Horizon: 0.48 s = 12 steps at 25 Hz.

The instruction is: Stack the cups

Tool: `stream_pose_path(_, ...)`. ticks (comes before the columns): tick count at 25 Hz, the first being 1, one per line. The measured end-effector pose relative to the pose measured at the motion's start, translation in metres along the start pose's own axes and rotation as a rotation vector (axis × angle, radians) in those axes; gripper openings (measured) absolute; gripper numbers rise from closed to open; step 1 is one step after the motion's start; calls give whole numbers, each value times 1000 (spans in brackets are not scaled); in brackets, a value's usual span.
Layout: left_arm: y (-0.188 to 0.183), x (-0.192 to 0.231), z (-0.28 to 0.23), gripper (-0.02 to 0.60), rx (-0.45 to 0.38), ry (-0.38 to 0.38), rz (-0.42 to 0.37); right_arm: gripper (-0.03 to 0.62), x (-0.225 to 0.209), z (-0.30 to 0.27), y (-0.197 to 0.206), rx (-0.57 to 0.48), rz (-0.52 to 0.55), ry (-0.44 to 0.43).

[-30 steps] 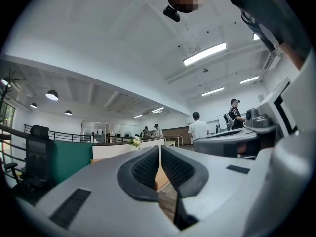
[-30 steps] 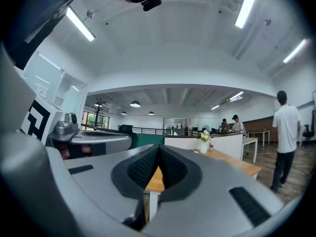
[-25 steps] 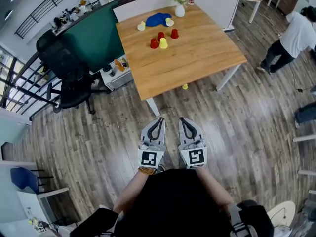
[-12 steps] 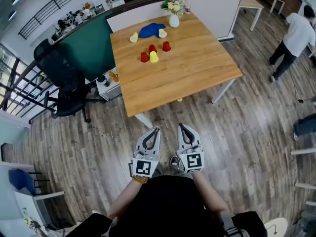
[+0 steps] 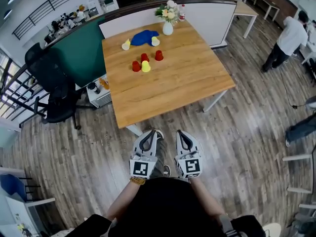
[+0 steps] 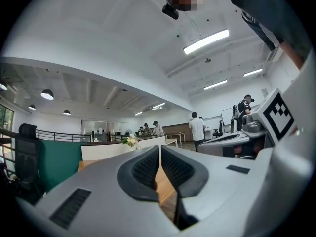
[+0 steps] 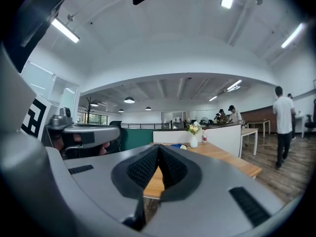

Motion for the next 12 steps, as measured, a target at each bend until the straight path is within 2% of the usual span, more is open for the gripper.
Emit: stream_pose_path(12, 22, 52, -111, 32, -15, 8, 65, 11, -61, -95, -27, 32, 65, 24)
Point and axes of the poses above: the fingertips, and each gripper's own axes: z backward along the fingers, x to its left, y out of its underside, the point moved 9 cm from there along z, backward along the fingers, and after that the axes turned 1 degree about z, right-handed, at the moved point
